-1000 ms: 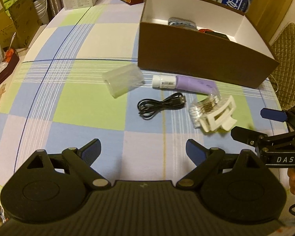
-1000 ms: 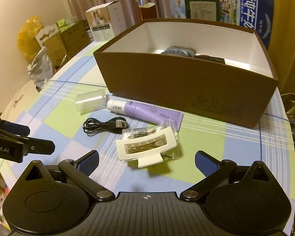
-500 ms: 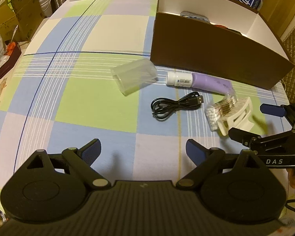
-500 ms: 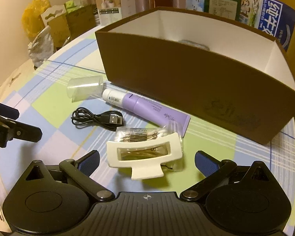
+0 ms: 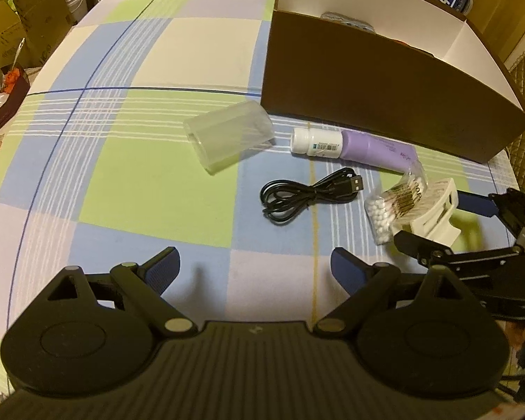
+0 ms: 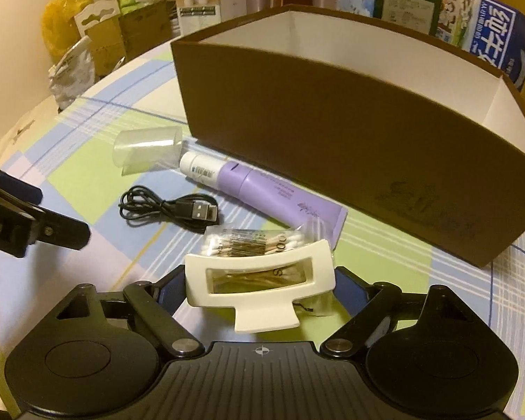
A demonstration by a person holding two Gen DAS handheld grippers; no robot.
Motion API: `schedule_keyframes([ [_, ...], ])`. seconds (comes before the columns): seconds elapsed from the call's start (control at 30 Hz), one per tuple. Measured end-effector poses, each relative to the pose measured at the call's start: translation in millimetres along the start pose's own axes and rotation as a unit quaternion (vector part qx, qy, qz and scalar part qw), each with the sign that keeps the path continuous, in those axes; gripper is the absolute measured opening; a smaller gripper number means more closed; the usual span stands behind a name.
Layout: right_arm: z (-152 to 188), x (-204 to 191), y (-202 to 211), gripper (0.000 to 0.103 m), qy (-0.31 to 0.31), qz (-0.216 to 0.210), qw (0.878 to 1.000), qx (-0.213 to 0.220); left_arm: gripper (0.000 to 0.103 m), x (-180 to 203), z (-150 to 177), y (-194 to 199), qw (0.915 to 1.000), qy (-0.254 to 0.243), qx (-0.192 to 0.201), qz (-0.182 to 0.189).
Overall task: Organize objects
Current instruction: 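Grasp the white plastic clip with the right tool while the left tool moves toward the black cable, then close the left tool on the black USB cable while the right tool holds the white clip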
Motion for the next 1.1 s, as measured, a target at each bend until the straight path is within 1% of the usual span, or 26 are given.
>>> schedule_keyframes([
  [0.13, -4, 17, 13, 0.084, -0.047, 0.010, 0.999, 0.012, 0.091, 6, -5, -8, 0.9999, 0.007, -0.003, 0.010],
  [0.27, -4, 43, 23, 0.084, -0.097, 0.034, 0.995, 0.013, 0.091, 16, -13, -21, 0.9996, 0.016, -0.013, 0.019],
  [0.47, 1, 81, 37, 0.084, -0.146, 0.075, 0.986, 0.017, 0.091, 40, -31, -37, 0.9997, 0.011, -0.006, 0.020],
  [0.67, 10, 102, 48, 0.084, -0.173, 0.100, 0.980, 0.015, 0.091, 65, -48, -61, 1.0000, -0.007, 0.005, 0.001],
  [0.77, 15, 106, 51, 0.084, -0.178, 0.105, 0.978, 0.012, 0.091, 72, -49, -73, 0.9994, -0.026, 0.004, -0.022],
  [0.83, 17, 107, 51, 0.084, -0.182, 0.106, 0.977, 0.010, 0.091, 72, -46, -79, 0.9990, -0.034, 0.000, -0.031],
  [0.9, 19, 107, 51, 0.084, -0.184, 0.107, 0.977, 0.009, 0.090, 68, -42, -80, 0.9989, -0.031, -0.006, -0.033],
  [1.1, 22, 105, 50, 0.084, -0.186, 0.105, 0.977, 0.005, 0.090, 37, -27, -66, 0.9988, -0.029, -0.002, -0.039],
])
Point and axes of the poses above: each gripper's, at about its wrist camera, not at the fingertips, and y roughly against the way its jaws point, x to its right, z to its underside, the point moved 1 cm from there along -y, roughly the way its jaws point, and after that the axes turned 8 degrees about x, right-handed, at the moved point
